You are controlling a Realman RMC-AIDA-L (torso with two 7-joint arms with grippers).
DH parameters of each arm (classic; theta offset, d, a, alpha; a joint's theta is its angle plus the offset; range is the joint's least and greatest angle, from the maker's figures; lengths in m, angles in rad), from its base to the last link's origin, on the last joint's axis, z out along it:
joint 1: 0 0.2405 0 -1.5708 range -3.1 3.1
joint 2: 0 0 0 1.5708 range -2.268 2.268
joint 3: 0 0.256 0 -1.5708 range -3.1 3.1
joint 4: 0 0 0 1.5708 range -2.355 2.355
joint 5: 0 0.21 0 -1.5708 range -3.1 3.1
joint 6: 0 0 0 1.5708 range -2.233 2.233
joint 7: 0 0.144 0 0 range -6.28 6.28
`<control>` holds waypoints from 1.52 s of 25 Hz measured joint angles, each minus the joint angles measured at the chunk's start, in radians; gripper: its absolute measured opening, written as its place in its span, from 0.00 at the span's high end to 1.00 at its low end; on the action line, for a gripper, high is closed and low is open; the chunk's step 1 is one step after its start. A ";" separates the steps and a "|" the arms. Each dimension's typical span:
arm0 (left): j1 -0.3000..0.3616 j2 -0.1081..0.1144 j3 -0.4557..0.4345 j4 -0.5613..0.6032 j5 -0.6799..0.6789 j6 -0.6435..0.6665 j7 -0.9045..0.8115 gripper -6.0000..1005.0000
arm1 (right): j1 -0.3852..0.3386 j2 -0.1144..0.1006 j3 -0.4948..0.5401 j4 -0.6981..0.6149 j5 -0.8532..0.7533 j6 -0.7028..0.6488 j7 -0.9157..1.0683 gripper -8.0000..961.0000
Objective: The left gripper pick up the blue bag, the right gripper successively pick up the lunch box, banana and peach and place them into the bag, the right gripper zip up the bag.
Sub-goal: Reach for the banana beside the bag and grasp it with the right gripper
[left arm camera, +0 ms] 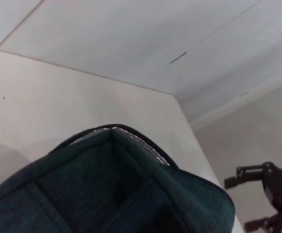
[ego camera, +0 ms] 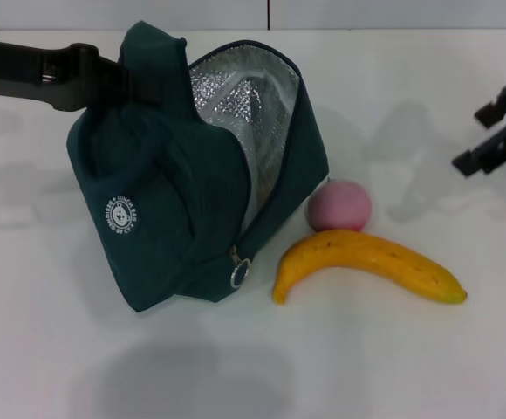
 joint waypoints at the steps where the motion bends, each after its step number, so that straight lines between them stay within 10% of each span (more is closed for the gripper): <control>1: 0.000 -0.001 0.000 0.000 0.000 0.000 0.000 0.95 | 0.004 0.005 -0.016 0.003 -0.014 -0.002 -0.005 0.13; 12: -0.003 0.000 0.000 -0.001 0.001 -0.001 -0.004 0.95 | 0.011 0.136 -0.102 0.106 -0.142 0.058 -0.128 0.14; 38: 0.001 -0.005 0.000 -0.001 0.001 -0.003 -0.002 0.95 | 0.011 0.154 -0.335 0.305 -0.071 0.314 -0.133 0.14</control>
